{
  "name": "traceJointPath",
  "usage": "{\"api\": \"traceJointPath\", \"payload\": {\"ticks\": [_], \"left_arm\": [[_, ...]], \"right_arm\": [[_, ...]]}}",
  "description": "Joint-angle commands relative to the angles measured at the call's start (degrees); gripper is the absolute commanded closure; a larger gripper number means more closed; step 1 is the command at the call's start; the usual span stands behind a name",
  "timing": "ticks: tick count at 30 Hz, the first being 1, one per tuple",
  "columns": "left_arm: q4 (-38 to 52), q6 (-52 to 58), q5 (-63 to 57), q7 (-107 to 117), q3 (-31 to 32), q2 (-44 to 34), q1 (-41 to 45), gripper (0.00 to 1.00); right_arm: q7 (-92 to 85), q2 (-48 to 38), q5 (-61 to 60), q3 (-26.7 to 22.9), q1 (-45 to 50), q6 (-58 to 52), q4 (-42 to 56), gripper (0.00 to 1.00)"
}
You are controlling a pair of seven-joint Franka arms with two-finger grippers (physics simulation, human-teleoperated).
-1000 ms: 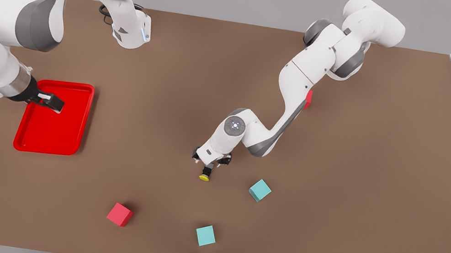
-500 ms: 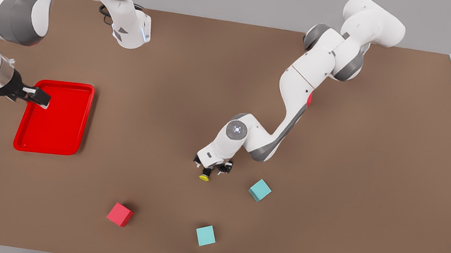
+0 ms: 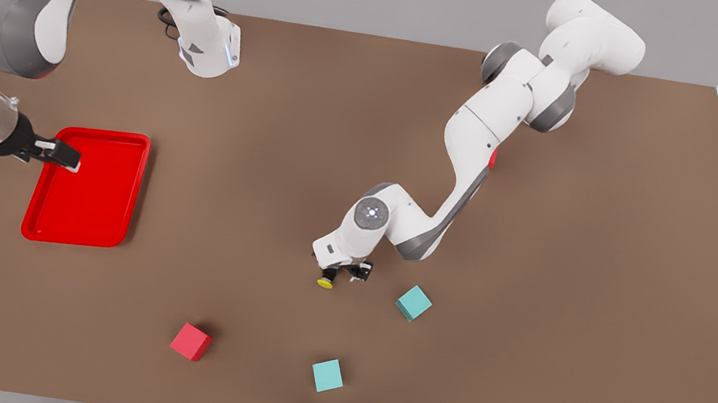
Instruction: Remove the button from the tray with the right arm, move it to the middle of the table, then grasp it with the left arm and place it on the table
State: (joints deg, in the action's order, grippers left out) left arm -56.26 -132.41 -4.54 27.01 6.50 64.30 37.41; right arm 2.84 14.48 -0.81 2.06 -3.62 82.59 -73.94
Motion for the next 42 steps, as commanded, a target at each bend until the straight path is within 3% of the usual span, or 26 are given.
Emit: {"api": "traceJointPath", "payload": {"ticks": [1,8,26,29,34,38,42], "left_arm": [[2.2,5.4,-0.1,-5.4,0.0,1.1,0.0,0.00],[7.7,6.7,0.0,-5.1,0.0,5.0,-0.1,0.00],[9.3,4.8,0.0,-2.7,0.7,5.7,0.0,0.00],[9.3,4.8,0.0,-1.7,0.7,5.7,0.0,0.15],[9.3,4.8,0.0,-1.7,0.7,5.7,0.0,0.17],[9.3,4.9,0.0,-1.6,0.7,5.7,0.0,0.28],[9.3,5.0,0.0,-1.6,0.7,5.7,0.0,0.32]], "right_arm": [[-2.0,-0.1,-0.9,0.0,0.1,-1.3,0.0,0.00],[-2.0,-0.1,-0.8,0.3,0.7,-2.5,-0.1,0.00],[-2.0,-0.1,-0.8,0.2,0.1,-3.2,0.1,0.00],[-2.0,-0.1,-0.8,0.2,0.0,-3.2,0.1,0.00],[-2.0,-0.1,-0.6,0.3,0.7,-3.2,0.0,0.00],[-2.0,0.0,-0.7,0.4,1.3,-3.3,-0.1,0.00],[-2.0,0.0,-1.5,0.4,0.7,-3.7,-0.1,0.00]]}}
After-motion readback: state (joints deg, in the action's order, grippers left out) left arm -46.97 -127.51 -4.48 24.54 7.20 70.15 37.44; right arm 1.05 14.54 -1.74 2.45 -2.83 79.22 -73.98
